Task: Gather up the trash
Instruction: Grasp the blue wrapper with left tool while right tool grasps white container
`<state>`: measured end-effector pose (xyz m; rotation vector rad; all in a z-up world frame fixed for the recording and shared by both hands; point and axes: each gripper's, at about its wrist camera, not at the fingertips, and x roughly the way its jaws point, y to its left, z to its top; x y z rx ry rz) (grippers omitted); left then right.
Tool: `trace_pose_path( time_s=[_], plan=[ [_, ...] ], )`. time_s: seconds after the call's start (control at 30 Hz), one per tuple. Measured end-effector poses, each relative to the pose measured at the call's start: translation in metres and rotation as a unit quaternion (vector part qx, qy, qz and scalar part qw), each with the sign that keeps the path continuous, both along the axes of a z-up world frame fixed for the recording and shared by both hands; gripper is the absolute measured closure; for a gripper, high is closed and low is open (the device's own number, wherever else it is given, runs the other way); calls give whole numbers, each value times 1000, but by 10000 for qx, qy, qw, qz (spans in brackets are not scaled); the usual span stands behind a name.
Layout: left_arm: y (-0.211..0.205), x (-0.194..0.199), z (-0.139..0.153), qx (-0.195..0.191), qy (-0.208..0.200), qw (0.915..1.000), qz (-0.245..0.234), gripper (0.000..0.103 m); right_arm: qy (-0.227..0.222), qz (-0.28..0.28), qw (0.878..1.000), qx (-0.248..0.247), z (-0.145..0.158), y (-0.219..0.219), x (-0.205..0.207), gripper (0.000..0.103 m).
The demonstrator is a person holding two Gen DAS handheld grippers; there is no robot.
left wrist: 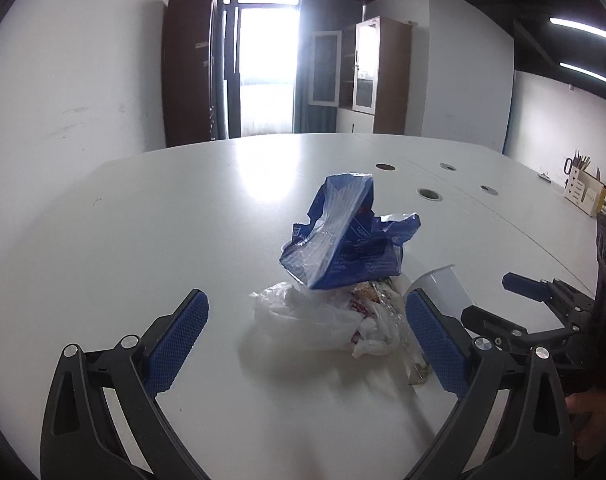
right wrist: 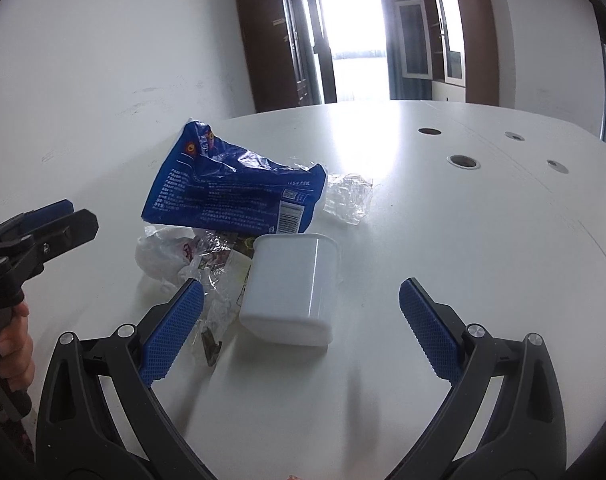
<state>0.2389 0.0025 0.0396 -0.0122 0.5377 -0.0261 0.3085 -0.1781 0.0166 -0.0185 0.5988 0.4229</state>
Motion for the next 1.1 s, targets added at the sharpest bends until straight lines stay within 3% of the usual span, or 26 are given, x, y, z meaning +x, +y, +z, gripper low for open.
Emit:
trace_pose_path(
  time_s=[0.13, 0.23, 0.33, 0.4, 0.5, 0.57, 0.63, 0.67, 0.7, 0.87, 1.1],
  plan=[
    [6, 24, -1, -317, 109, 9991, -277, 7, 218, -40, 9998, -2, -4, 2, 16, 14],
    [5, 47, -5, -251, 133, 9990, -345, 8, 349, 31, 9994, 37, -7, 5, 23, 15],
    [10, 62, -19, -382, 122, 9986, -345, 15, 336, 22, 9993, -132, -9, 10, 25, 18],
    [15, 71, -29, -495, 476, 9973, -262, 25, 367, 31, 9992, -141, -10, 12, 28, 19],
    [13, 65, -24, -422, 196, 9985, -301, 25, 386, 11, 9990, -212, -10, 17, 31, 23],
    [12, 67, -28, -432, 268, 9981, -345, 27, 432, 35, 9987, -259, -11, 22, 32, 28],
    [6, 70, -32, -411, 387, 9975, -423, 43, 510, 39, 9982, -304, -13, 25, 34, 36],
    [4, 70, -34, -337, 409, 9977, -420, 54, 556, 70, 9979, -315, -14, 27, 34, 46],
    [2, 72, -37, -246, 432, 9980, -388, 68, 557, 91, 9979, -315, -15, 28, 33, 45],
    [6, 67, -37, -302, 331, 9983, -361, 93, 523, 79, 9981, -312, -13, 27, 25, 46],
    [29, 44, -22, -761, -189, 9968, -139, 101, 386, -46, 9992, -14, -6, 12, -1, 46]
  ],
)
